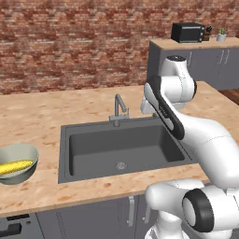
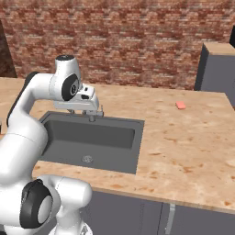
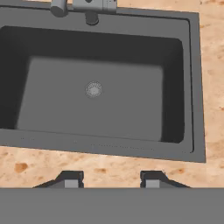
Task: Move the cup from next to the sink to the open cabinet. Then, move the bowl with the corn to the fridge to clear the area for faucet cleaning.
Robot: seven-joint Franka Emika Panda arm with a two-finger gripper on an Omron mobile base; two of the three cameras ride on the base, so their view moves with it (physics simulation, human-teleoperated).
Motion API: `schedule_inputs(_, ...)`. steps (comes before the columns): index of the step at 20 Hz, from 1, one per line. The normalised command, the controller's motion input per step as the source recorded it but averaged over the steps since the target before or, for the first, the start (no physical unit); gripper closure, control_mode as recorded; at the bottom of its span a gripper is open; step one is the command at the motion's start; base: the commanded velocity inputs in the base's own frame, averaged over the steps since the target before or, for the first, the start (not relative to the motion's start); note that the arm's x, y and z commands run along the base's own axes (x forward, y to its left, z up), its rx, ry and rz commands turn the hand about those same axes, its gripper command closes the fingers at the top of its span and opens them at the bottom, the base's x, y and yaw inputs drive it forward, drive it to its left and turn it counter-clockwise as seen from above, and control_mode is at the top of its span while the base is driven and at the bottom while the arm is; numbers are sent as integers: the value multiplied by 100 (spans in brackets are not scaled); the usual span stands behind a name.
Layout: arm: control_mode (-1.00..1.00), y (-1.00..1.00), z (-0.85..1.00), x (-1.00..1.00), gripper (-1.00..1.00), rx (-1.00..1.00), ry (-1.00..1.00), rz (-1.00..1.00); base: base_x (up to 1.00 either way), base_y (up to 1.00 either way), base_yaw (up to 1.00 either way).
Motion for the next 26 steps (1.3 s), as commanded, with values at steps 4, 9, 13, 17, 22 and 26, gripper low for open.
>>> schedule_inputs(4,-100,0,-1,-3,-100,0,0,0,0,0,0)
schedule_inputs(9,-100,0,0,-16,-100,0,-1,0,0,0,0)
schedule_inputs(13,100,12,0,-27,-100,0,-1,0,-20,10,0)
schedule_inputs(17,100,0,0,0,-100,0,0,0,-53,68,0)
schedule_inputs(22,100,0,0,0,-100,0,0,0,-1,99,0)
schedule_inputs(26,100,0,0,0,-100,0,0,0,25,100,0)
